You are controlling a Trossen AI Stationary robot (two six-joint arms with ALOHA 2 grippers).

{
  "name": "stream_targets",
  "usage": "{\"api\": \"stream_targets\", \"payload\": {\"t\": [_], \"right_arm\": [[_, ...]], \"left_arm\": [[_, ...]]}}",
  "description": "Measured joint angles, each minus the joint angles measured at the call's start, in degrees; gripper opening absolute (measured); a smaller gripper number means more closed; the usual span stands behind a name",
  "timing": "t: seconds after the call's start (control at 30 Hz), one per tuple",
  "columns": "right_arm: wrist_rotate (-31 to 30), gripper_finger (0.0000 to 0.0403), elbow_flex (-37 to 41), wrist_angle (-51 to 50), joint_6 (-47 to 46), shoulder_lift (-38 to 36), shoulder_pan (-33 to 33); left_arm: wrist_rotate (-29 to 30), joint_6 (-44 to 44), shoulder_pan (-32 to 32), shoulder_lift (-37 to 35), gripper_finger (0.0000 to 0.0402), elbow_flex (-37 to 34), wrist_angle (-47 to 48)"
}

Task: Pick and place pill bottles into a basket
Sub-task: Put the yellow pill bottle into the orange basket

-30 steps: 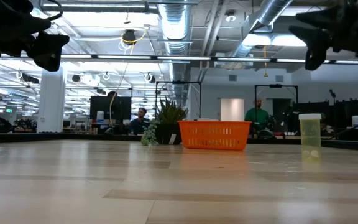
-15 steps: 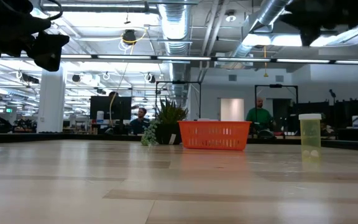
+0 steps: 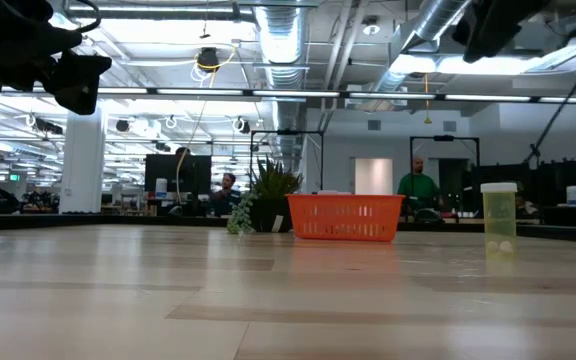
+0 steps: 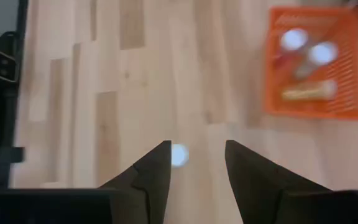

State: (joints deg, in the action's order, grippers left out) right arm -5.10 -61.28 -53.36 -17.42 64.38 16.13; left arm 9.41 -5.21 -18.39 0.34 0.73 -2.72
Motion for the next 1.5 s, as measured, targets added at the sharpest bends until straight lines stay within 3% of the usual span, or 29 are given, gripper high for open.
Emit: {"api": "stream_targets", "payload": {"t": [0.23, 0.43, 0.77, 1.17, 1.3, 1.5], "right_arm": [[-4.2, 0.0144, -0.2, -0.1, -12.5, 7.6, 8.1], [-7.4, 0.0149, -0.2, 0.0, -18.3, 14.2, 11.1], [-7.2, 0.0178, -0.2, 0.5, -18.3, 26.5, 11.0], [-6.6, 0.0203, -0.2, 3.3, -16.0, 33.8, 7.6], [-5.0, 0.0183, -0.2, 3.0, -15.1, 34.4, 6.5], [-3.7, 0.0114, -0.2, 2.5, -13.4, 31.3, 4.5]], "left_arm": [[0.0, 0.0, 0.0, 0.0, 0.018, 0.0, -0.1], [0.0, 0.0, 0.0, 0.0, 0.018, 0.0, -0.1], [0.0, 0.0, 0.0, 0.0, 0.018, 0.0, -0.2], [0.0, 0.0, 0.0, 0.0, 0.018, 0.0, -0.2], [0.0, 0.0, 0.0, 0.0, 0.018, 0.0, -0.2], [0.0, 0.0, 0.0, 0.0, 0.018, 0.0, -0.2]]}}
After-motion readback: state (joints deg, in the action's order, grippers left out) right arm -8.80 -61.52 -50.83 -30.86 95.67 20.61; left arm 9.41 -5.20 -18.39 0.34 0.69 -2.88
